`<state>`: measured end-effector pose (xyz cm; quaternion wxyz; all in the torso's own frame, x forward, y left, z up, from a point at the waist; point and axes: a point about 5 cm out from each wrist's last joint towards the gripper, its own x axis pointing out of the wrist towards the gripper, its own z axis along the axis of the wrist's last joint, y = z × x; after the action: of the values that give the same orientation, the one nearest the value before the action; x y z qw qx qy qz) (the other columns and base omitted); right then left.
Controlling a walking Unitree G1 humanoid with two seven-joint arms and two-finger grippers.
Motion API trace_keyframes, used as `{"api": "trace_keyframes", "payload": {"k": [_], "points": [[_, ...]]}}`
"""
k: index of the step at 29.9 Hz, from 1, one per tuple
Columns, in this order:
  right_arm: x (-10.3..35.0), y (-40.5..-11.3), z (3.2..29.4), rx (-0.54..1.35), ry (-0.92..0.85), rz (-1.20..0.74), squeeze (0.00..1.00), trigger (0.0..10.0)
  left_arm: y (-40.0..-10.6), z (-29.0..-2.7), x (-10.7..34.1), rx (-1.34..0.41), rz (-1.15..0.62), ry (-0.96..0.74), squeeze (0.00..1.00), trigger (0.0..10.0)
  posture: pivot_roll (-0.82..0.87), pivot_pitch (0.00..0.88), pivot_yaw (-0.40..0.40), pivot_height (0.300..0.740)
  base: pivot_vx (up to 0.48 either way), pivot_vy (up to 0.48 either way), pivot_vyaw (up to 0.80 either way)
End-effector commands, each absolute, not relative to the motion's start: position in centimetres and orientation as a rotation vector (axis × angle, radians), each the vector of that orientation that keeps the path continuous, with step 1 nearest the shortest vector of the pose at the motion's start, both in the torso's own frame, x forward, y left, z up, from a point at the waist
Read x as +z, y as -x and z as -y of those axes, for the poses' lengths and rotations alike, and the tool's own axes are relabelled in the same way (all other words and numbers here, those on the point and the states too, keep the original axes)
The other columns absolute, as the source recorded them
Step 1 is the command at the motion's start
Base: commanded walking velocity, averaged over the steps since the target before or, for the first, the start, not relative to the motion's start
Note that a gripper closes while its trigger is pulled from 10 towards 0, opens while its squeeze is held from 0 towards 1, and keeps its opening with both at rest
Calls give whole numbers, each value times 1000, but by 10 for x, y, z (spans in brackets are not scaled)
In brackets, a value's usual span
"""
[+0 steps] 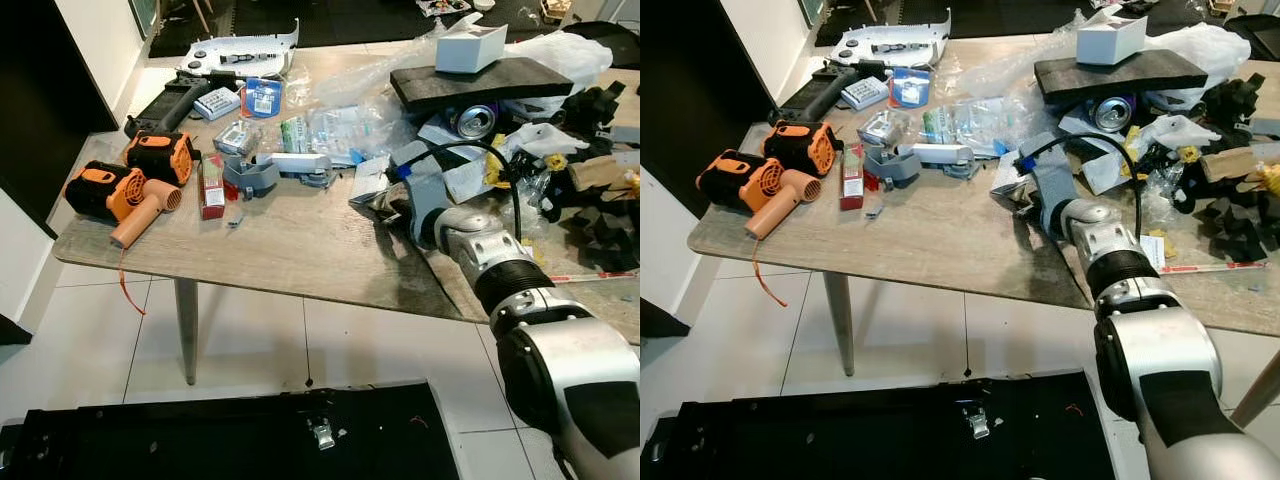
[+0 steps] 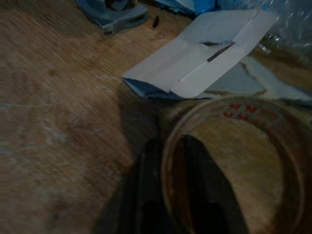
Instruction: Picking trash to rubbish bin
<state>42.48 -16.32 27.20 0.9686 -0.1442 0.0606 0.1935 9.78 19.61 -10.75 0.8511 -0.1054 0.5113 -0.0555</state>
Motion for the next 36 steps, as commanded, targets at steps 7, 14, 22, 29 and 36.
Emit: {"api": "trace_keyframes", "payload": {"k": [7, 14, 22, 29, 36], "points": [[278, -424, 158, 465, 82, -65, 0, 0, -93, -196, -110, -88, -1115, 238, 0, 10000, -13, 302, 45, 740, 0, 0, 0], [309, -420, 159, 536, -30, 193, 0, 0, -104, -195, -108, -78, -1101, 241, 0, 10000, -37, 250, 44, 740, 0, 0, 0], [332, -375, 162, 959, -389, 589, 0, 10000, -115, -192, -106, -59, -1096, 257, 0, 10000, -71, 196, 37, 740, 0, 0, 0], [278, -298, 130, 1512, -574, 512, 0, 10000, -125, -192, -104, -46, -1084, 269, 0, 10000, -102, 169, 37, 740, 0, 0, 0], [238, -285, 105, 1544, -568, 301, 0, 10000, -129, -194, -103, -47, -1097, 243, 0, 10000, -118, 150, 46, 740, 0, 0, 0]]}}
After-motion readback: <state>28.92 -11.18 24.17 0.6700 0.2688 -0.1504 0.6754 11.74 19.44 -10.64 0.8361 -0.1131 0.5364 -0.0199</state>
